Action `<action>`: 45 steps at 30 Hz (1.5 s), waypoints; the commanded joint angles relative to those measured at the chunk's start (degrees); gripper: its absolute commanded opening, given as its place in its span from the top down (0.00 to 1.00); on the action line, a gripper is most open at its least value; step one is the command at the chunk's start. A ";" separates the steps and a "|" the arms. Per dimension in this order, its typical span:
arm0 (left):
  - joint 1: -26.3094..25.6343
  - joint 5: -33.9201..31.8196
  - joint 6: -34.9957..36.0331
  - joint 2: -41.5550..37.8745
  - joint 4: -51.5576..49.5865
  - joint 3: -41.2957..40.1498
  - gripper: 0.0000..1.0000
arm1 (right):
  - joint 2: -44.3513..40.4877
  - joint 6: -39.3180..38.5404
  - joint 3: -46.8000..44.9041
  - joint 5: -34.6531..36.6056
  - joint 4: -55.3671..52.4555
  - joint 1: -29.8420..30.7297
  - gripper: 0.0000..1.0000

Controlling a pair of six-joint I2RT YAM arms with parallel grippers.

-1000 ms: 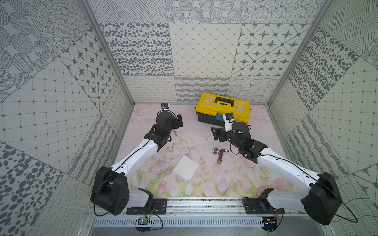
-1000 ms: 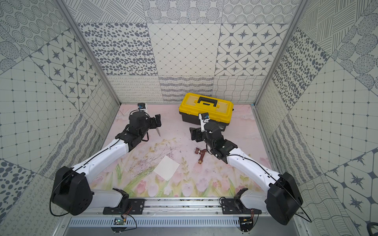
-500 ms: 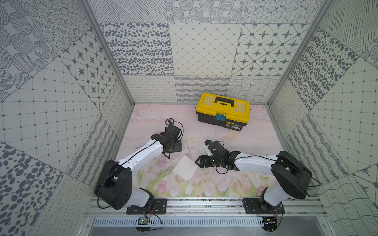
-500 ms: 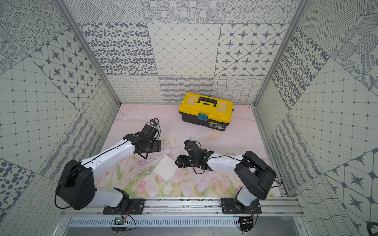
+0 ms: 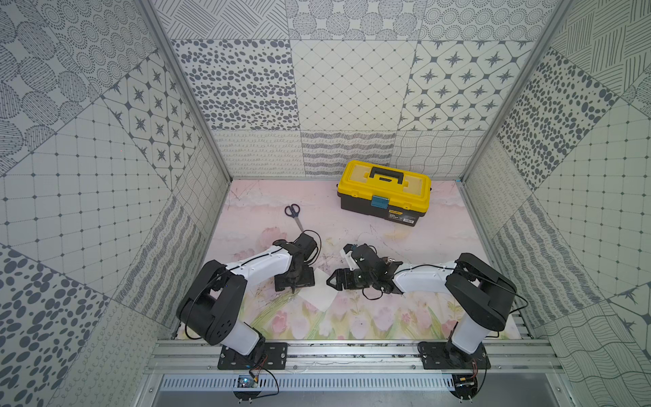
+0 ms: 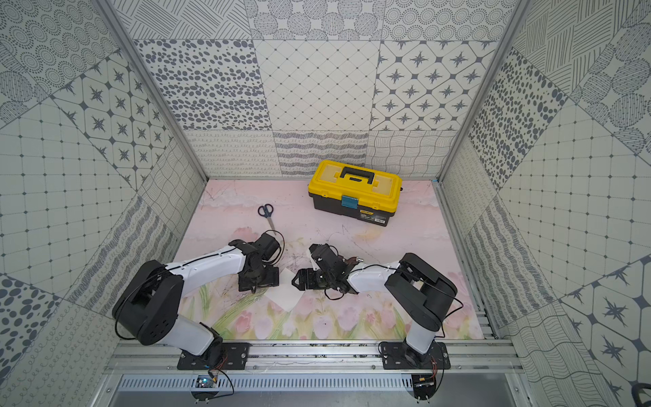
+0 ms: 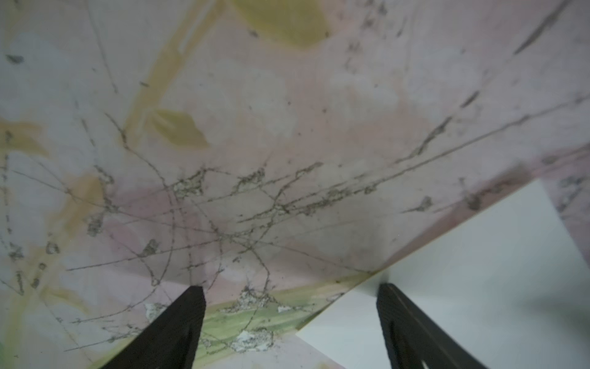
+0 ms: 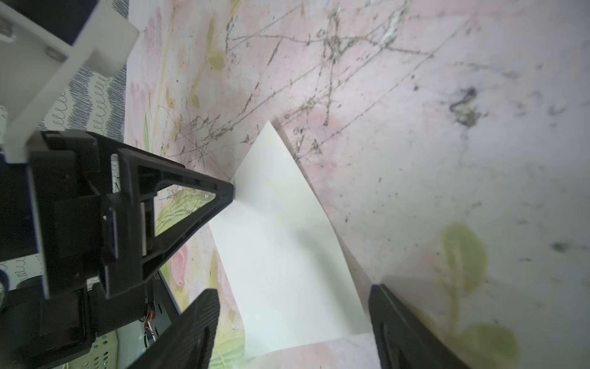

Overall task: Fold the square paper along the opposite sides
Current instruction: Pick up the paper from the center of the board.

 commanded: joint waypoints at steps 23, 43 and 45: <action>-1.70 4.68 -3.75 6.88 3.71 -4.02 0.11 | 2.03 -1.15 -0.74 3.50 -2.04 0.88 0.50; -2.31 1.10 10.37 -7.95 7.51 7.46 0.08 | -11.68 -18.70 5.68 13.98 -12.46 0.32 1.00; -2.31 3.81 13.56 -12.20 11.49 10.37 0.04 | -17.19 -23.99 7.20 15.32 -15.19 -0.44 1.00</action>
